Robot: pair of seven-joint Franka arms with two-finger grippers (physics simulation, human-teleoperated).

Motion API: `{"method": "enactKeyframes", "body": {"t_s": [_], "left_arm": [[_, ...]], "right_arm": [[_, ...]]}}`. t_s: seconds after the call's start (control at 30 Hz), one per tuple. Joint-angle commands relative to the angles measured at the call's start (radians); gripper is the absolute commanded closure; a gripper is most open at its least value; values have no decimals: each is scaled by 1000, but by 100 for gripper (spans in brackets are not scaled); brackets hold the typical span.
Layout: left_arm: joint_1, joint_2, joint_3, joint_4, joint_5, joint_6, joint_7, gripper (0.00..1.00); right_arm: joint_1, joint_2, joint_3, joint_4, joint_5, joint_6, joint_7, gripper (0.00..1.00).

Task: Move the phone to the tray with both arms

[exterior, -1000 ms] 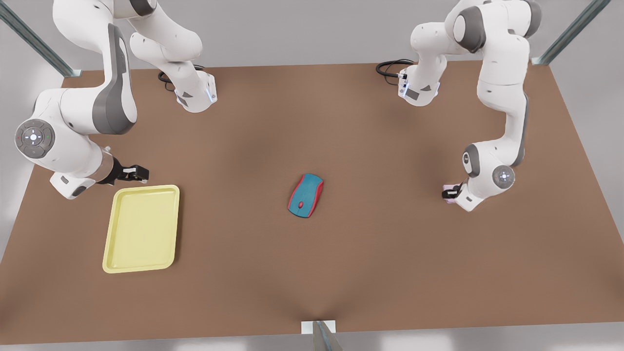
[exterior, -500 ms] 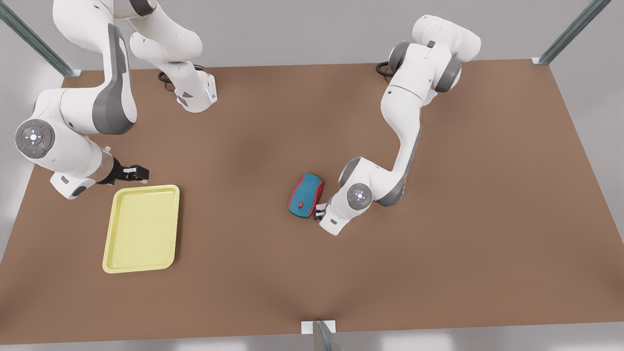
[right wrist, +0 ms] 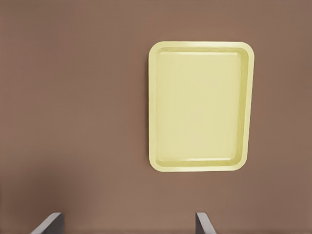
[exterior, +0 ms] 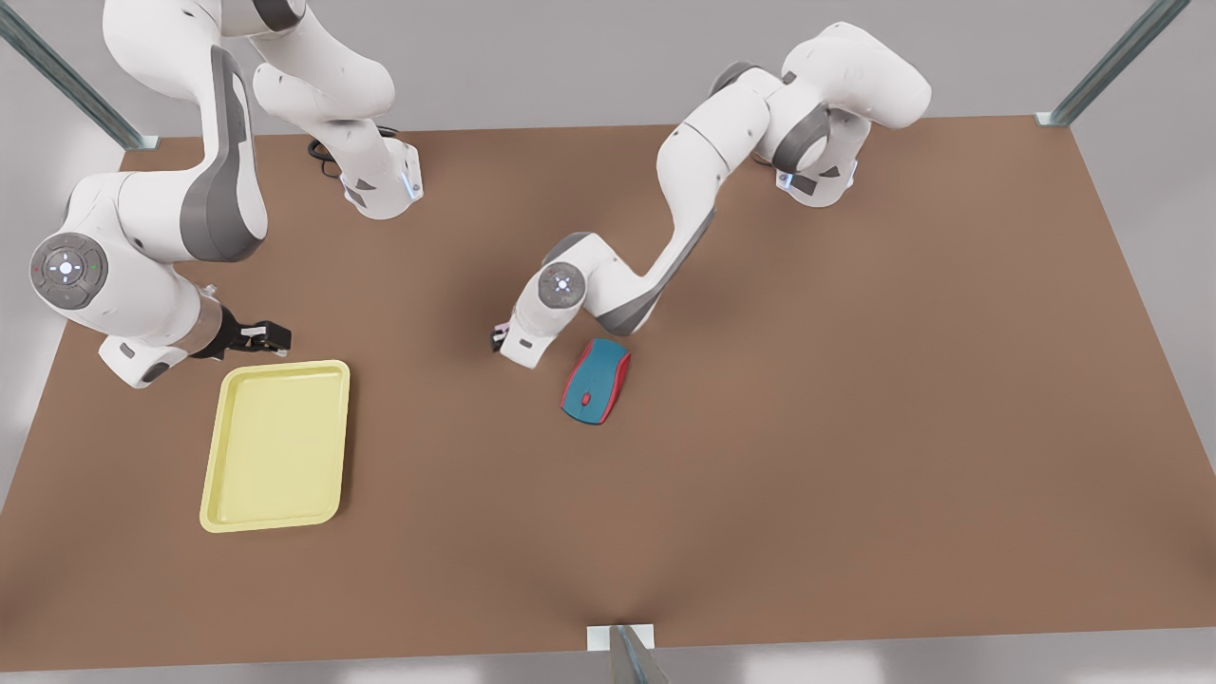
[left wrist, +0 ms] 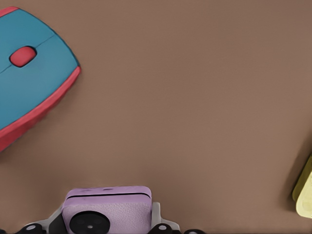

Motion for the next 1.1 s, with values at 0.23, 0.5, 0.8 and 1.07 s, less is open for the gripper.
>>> {"method": "enactKeyframes", "body": {"t_s": [0.23,0.5,0.8,1.07], "left_arm": [[166,-150,6,-9,75,-284,-96,0],[841,-770,-35,-500,414,-709,1242,0],[840,-751,-118,-360,383,-840,1222,0],[840,-734,-114,-361,382,-830,1237,0]], "right_arm": [[-1,-1,0,1,0,-1,0,0],[4,5,0,5,2,-1,3,0],[352,286,17,45,83,315,310,0],[475,355,17,-44,83,437,453,0]]}}
